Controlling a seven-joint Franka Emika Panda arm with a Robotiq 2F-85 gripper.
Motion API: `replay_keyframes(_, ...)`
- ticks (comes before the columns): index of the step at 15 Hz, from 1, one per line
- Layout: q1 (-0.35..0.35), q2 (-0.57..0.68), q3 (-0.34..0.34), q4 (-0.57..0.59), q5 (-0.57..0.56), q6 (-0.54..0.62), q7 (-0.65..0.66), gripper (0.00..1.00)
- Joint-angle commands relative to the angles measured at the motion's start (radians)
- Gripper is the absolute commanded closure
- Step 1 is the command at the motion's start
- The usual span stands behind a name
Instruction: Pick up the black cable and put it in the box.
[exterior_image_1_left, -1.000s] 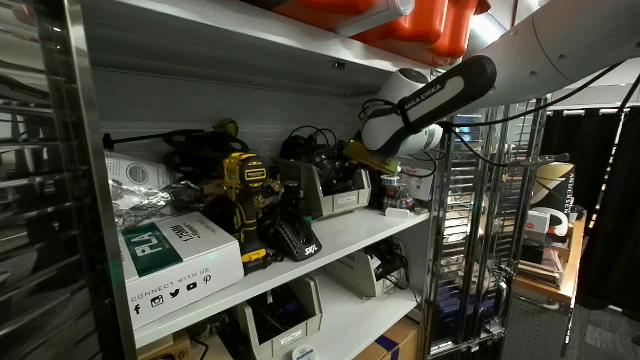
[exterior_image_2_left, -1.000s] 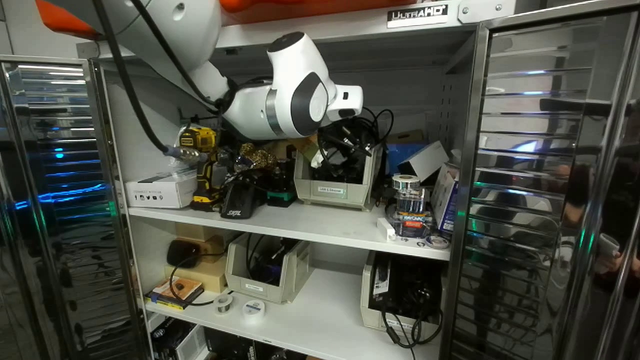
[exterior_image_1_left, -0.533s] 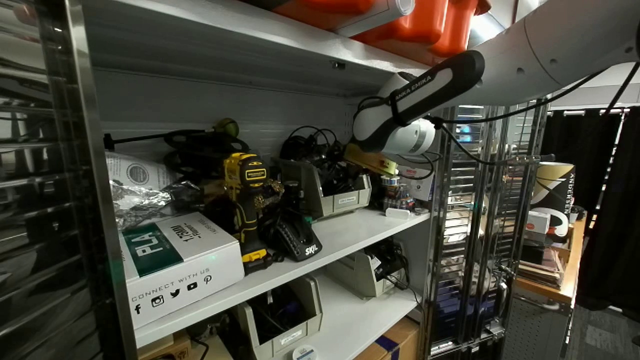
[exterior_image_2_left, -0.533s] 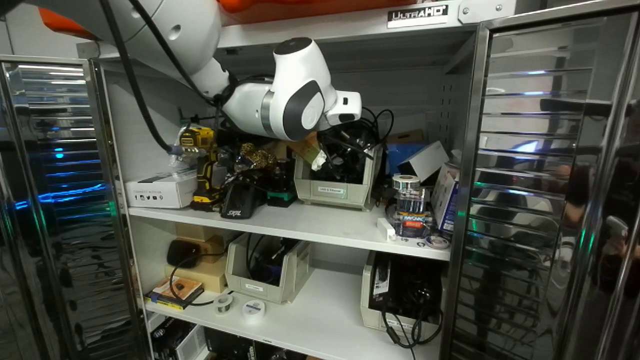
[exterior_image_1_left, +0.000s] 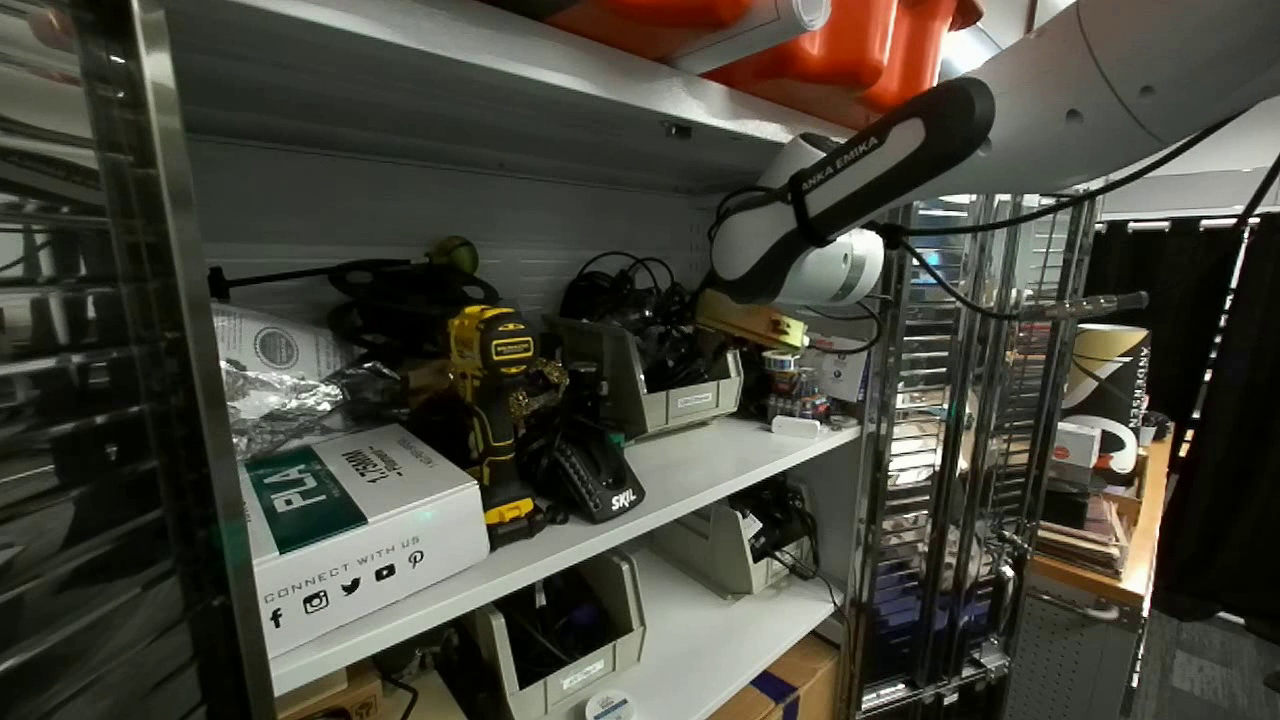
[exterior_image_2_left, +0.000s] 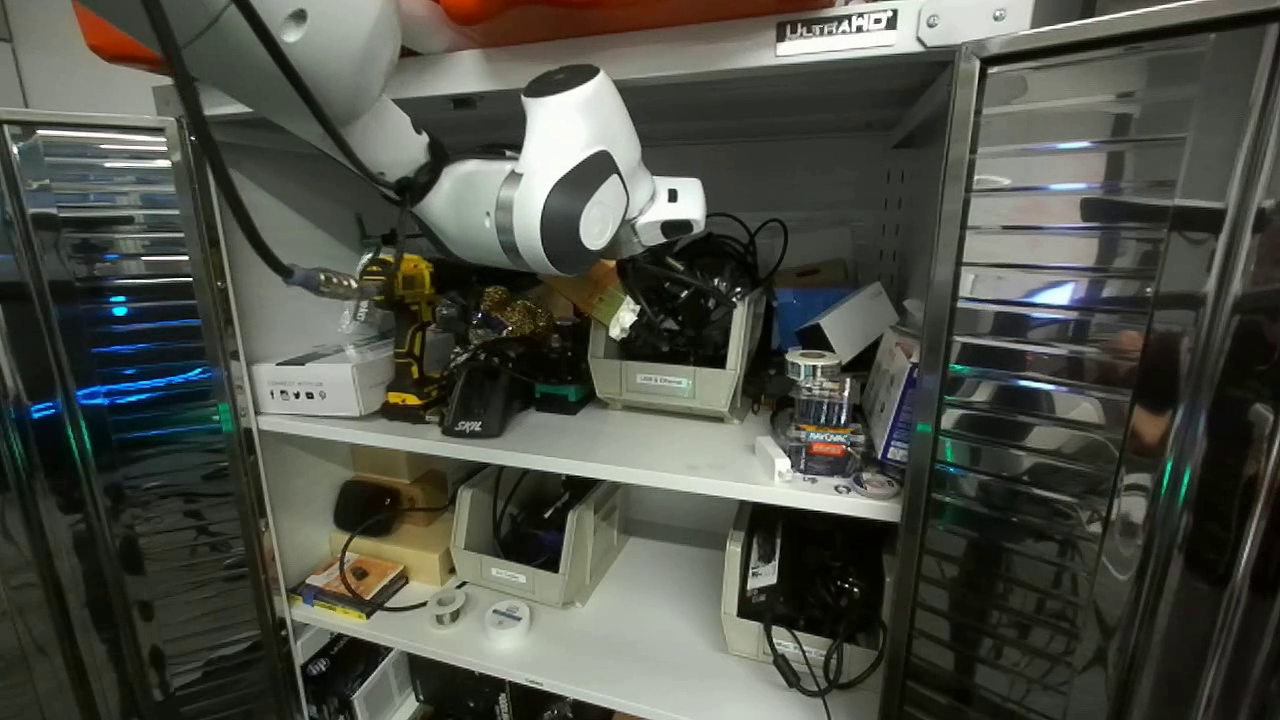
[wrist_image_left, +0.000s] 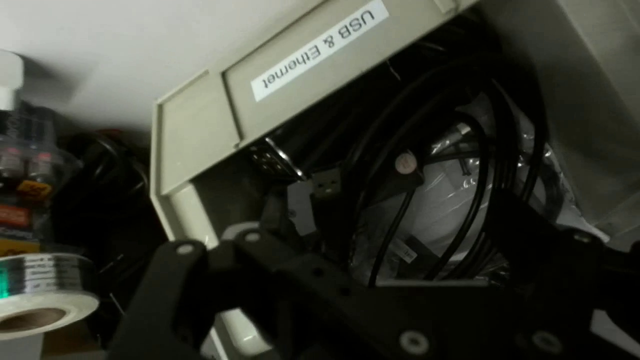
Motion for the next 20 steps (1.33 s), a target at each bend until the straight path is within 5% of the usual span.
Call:
replay_keyframes(1, 0.033, -0.14, -0.032, -0.18, -0.071, 0.005, 0.012, 0.0)
replay_keyframes(9, 0.041, -0.362, -0.035, -0.502, -0.256, -0.065, 0.042, 0.0)
replay_keyframes(16, 0.042, -0.62, 0.034, -0.655, 0.091, -0.549, -0.338, 0.0)
replay_keyframes(20, 0.055, -0.733, 0.021, -0.653, 0.13, -0.907, -0.469, 0.0)
